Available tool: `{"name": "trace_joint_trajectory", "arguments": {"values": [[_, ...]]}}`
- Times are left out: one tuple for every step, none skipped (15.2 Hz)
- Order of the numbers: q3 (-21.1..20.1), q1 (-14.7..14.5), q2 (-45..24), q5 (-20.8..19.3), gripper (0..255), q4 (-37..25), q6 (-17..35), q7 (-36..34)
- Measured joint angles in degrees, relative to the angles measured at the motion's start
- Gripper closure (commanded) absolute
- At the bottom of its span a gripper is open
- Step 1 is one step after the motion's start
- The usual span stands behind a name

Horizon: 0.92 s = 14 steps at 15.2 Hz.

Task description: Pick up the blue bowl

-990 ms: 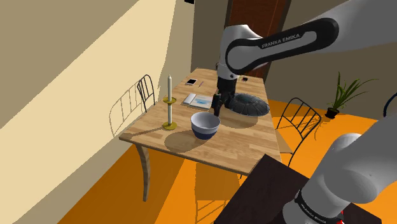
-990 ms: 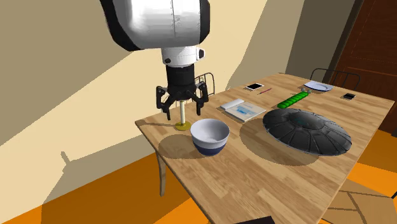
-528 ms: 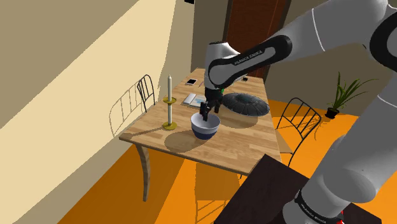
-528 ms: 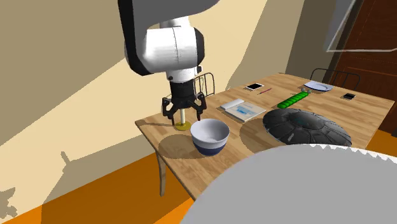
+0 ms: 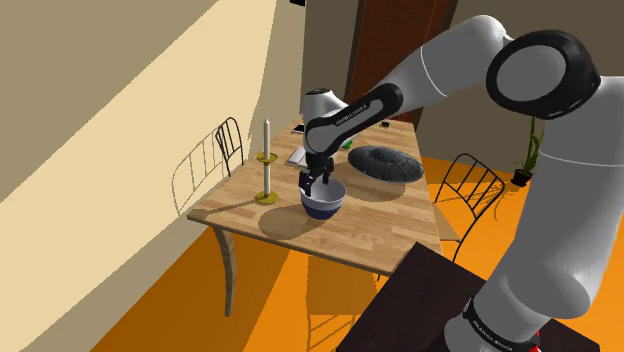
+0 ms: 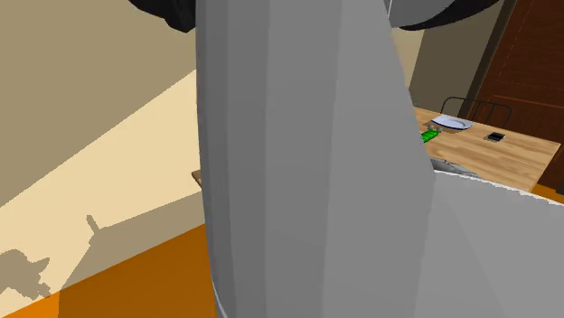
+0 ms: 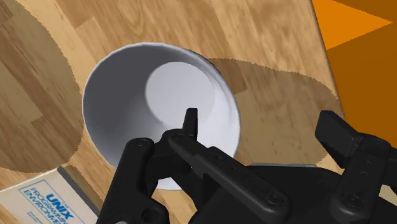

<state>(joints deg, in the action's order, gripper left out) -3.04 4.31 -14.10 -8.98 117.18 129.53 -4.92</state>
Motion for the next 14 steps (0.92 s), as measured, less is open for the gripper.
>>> {"name": "trace_joint_trajectory", "arguments": {"values": [[0.22,-0.09,-2.07,-0.54,0,-1.54,0.47,-0.53],[0.48,-0.20,-4.33,-1.07,0,-3.41,0.77,-1.04],[0.77,-0.29,-6.51,-1.59,0,-4.96,1.32,-1.52],[1.11,-0.21,-8.77,-1.97,0,-7.18,1.31,-1.62],[1.36,-0.45,-11.13,-2.38,0,-9.40,1.37,-2.18],[1.52,-0.59,-12.78,-2.63,0,-10.92,1.42,-2.48],[1.65,-0.64,-13.93,-2.80,0,-11.64,1.83,-2.67],[1.70,-0.79,-14.60,-2.94,0,-11.81,2.28,-2.98],[1.76,-0.81,-15.17,-3.05,0,-11.87,2.78,-3.10],[1.82,-0.86,-15.80,-3.14,0,-12.02,3.26,-3.25],[1.89,-0.78,-16.24,-3.21,0,-12.04,3.69,-3.21],[1.96,-0.79,-16.67,-3.33,0,-11.75,4.40,-3.37],[2.01,-0.91,-17.33,-3.45,0,-11.72,5.08,-3.63],[2.03,-0.93,-17.65,-3.51,0,-11.68,5.41,-3.71]]}}
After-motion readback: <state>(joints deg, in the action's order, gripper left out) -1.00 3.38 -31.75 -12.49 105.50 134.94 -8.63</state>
